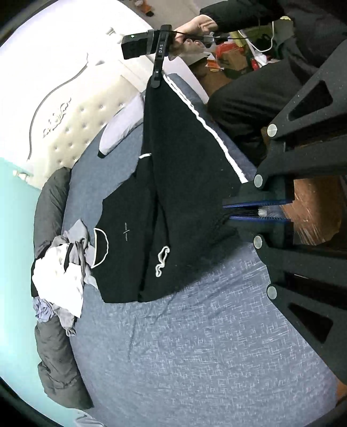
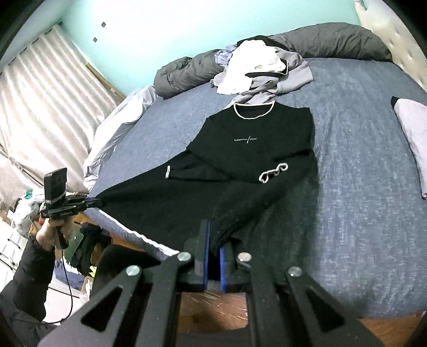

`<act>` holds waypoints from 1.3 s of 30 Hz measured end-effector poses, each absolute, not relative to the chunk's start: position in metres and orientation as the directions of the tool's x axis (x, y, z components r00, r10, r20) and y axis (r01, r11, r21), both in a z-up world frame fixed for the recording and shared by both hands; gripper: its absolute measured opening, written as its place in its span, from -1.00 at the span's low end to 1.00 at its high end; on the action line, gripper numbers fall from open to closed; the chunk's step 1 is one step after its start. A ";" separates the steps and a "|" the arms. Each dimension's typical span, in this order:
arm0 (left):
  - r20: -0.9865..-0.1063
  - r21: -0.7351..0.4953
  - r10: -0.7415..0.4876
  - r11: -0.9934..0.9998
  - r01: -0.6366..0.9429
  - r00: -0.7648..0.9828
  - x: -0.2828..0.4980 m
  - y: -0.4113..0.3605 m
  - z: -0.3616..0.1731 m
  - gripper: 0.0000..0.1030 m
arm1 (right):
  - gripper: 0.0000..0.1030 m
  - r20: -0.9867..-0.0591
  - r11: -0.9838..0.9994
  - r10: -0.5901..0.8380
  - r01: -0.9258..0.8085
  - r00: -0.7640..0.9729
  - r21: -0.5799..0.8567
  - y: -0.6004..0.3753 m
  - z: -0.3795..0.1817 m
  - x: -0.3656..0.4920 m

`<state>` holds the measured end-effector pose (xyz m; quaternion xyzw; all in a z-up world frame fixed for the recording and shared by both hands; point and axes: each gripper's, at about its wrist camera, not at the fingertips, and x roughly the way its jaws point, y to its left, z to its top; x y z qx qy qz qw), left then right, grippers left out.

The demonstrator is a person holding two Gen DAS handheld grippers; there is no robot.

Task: Fold clothes
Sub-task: 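Lift the hem with both grippers and carry it toward the collar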

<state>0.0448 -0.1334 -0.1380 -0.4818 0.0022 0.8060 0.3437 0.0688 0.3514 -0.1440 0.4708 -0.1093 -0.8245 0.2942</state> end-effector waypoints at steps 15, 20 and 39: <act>-0.753 -0.342 0.561 -0.780 -0.524 -0.344 -0.049 -0.110 -0.130 -0.88 | -0.90 -0.711 -0.818 -0.574 0.330 -0.406 0.472 0.359 -0.152 -0.018; -0.760 -0.352 0.546 -0.802 -0.483 -0.352 -0.112 -0.103 -0.143 -0.88 | -0.90 -0.700 -0.813 -0.583 0.297 -0.413 0.501 0.363 -0.161 -0.081; -0.774 -0.428 0.529 -0.842 -0.327 -0.349 -0.342 -0.084 -0.223 -0.88 | -0.90 -0.735 -0.846 -0.531 0.204 -0.422 0.493 0.363 -0.228 -0.298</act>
